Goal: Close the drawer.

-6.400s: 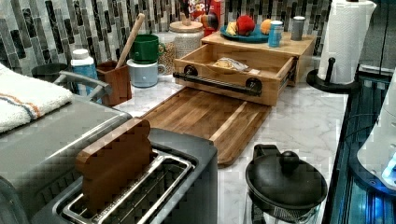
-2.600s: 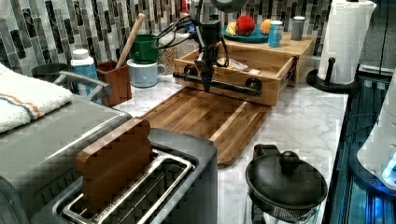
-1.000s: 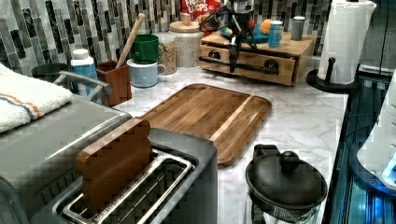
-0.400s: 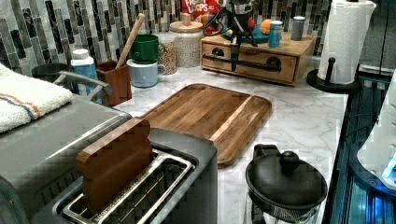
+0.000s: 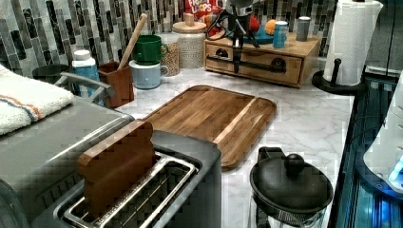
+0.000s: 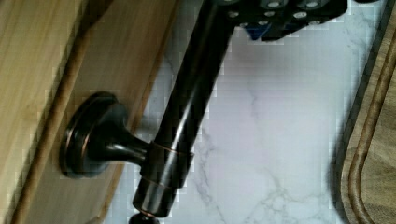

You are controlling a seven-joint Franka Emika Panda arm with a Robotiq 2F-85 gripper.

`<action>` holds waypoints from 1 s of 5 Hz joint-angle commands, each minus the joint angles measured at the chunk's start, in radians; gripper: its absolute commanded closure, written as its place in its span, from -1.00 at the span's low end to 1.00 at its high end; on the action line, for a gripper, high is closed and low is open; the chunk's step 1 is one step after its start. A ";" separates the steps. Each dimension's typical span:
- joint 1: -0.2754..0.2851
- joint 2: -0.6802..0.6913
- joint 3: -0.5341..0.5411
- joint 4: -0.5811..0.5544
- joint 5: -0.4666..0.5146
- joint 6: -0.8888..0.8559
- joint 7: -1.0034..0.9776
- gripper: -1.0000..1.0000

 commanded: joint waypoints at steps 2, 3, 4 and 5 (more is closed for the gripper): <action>-0.077 0.015 -0.130 0.212 -0.050 0.012 0.004 1.00; -0.076 0.015 -0.132 0.212 -0.049 0.012 0.003 1.00; -0.075 0.015 -0.133 0.212 -0.048 0.012 0.003 1.00; -0.075 0.015 -0.133 0.212 -0.048 0.012 0.003 1.00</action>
